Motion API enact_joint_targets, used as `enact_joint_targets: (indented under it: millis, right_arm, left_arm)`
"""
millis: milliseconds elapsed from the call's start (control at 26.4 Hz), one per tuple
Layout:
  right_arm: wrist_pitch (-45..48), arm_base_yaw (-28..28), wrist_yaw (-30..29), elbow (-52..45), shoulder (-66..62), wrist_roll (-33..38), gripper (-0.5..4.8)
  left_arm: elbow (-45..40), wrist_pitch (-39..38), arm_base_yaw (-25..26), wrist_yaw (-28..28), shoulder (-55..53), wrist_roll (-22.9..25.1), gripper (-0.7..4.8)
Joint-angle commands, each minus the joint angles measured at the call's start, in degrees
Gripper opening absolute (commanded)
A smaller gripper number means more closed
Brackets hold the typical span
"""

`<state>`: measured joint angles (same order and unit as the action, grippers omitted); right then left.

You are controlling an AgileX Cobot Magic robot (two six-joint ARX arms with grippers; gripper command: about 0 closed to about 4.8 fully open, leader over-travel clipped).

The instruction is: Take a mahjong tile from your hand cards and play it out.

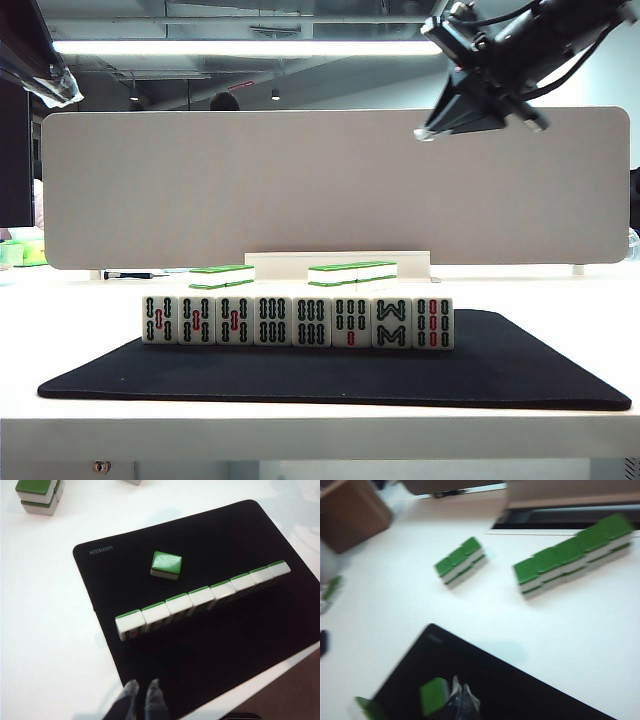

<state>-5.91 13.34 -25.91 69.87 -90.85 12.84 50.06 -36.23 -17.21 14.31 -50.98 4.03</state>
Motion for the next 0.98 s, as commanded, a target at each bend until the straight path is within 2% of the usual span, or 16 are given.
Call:
enact_joint_targets:
  millis: [38,76,303,417,720,985]
  right_arm:
    - [0.7,-0.2,8.2,-3.5,3.7,-2.9,-0.01]
    - [1.2,-0.4,12.2,-6.0,5.7,-3.3,-0.01]
    - [5.8,-2.0,18.9,-15.5,13.2,-3.9,-0.01]
    - [11.2,-4.3,22.4,-25.1,20.9,-3.9,-0.01]
    - [12.2,-7.7,32.1,-37.8,32.4,-3.9,-0.01]
    - [12.3,-10.6,35.9,-50.4,46.6,-3.9,-0.01]
  left_arm:
    - [0.3,0.3,0.1,-0.1,0.1,0.0,0.30]
    - [0.3,0.3,0.1,-0.1,0.1,0.0,0.30]
    - [0.3,0.3,0.1,-0.1,0.1,0.0,0.30]
    - [0.3,0.3,0.1,-0.1,0.1,0.0,0.30]
    - [0.3,0.3,0.1,-0.1,0.1,0.0,0.29]
    - [0.3,0.3,0.1,-0.1,0.1,0.0,0.30]
